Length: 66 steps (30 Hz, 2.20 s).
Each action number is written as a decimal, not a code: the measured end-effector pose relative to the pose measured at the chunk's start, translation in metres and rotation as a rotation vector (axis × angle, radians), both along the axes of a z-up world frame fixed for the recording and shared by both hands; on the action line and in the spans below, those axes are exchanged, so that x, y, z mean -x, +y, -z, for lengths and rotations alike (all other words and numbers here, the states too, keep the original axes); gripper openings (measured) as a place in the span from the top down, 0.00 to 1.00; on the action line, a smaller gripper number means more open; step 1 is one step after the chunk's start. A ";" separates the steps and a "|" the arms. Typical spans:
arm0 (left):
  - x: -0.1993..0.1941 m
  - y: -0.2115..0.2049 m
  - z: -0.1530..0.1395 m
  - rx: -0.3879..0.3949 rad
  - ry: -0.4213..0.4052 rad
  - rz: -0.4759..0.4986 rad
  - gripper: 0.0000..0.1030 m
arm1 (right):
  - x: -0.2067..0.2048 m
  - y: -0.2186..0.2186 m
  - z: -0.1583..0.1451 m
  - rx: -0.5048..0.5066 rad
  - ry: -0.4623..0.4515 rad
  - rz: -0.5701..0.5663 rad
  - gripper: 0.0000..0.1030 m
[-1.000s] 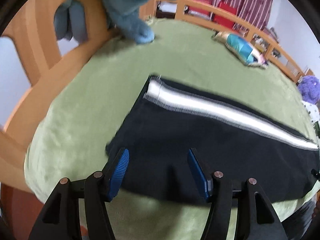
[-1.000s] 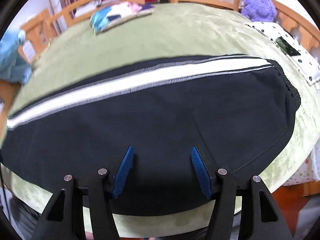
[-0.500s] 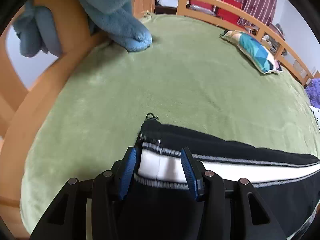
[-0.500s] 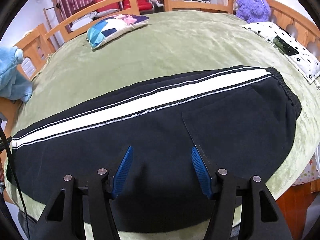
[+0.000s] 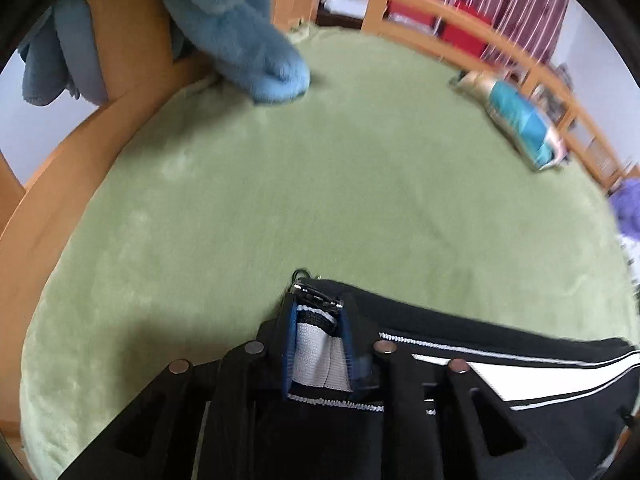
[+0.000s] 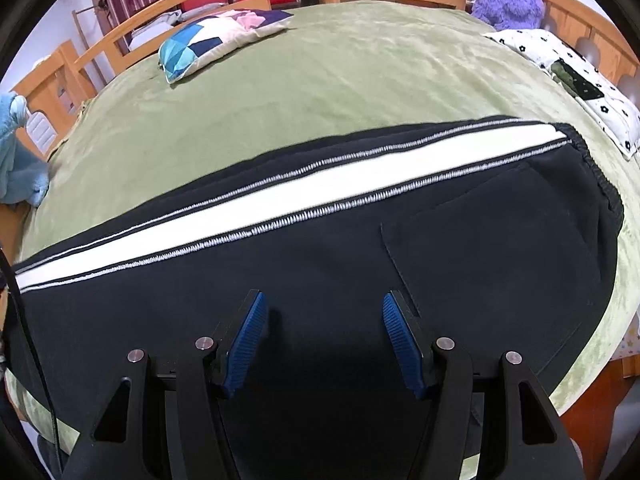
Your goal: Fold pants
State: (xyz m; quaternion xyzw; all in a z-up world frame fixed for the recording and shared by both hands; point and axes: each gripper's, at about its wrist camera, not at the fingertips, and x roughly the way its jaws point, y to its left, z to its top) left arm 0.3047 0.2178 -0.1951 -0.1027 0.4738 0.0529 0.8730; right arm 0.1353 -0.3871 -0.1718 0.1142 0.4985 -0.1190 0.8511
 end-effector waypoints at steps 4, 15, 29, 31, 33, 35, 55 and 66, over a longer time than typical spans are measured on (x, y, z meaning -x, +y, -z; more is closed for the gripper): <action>0.017 -0.010 -0.021 -0.041 -0.014 -0.020 0.56 | 0.004 -0.002 0.018 -0.016 0.045 -0.024 0.35; 0.089 -0.087 -0.075 -0.046 -0.090 0.087 0.47 | 0.048 -0.033 -0.020 -0.002 -0.120 -0.023 0.35; 0.144 -0.189 -0.100 0.038 -0.140 0.116 0.47 | 0.072 -0.258 0.010 -0.189 -0.122 0.316 0.20; 0.145 -0.198 -0.101 0.023 -0.136 0.115 0.47 | 0.061 -0.277 0.031 -0.275 -0.107 0.346 0.20; 0.147 -0.206 -0.101 0.004 -0.133 0.115 0.47 | 0.054 -0.292 0.044 -0.334 -0.121 0.372 0.19; 0.147 -0.210 -0.101 -0.006 -0.127 0.109 0.47 | 0.045 -0.297 0.044 -0.336 -0.164 0.386 0.26; 0.137 -0.212 -0.086 0.063 -0.091 0.139 0.47 | 0.052 -0.263 -0.021 -0.010 -0.150 0.175 0.36; 0.142 -0.176 -0.094 -0.011 -0.112 0.113 0.47 | -0.088 -0.083 -0.014 -0.013 -0.165 -0.436 0.28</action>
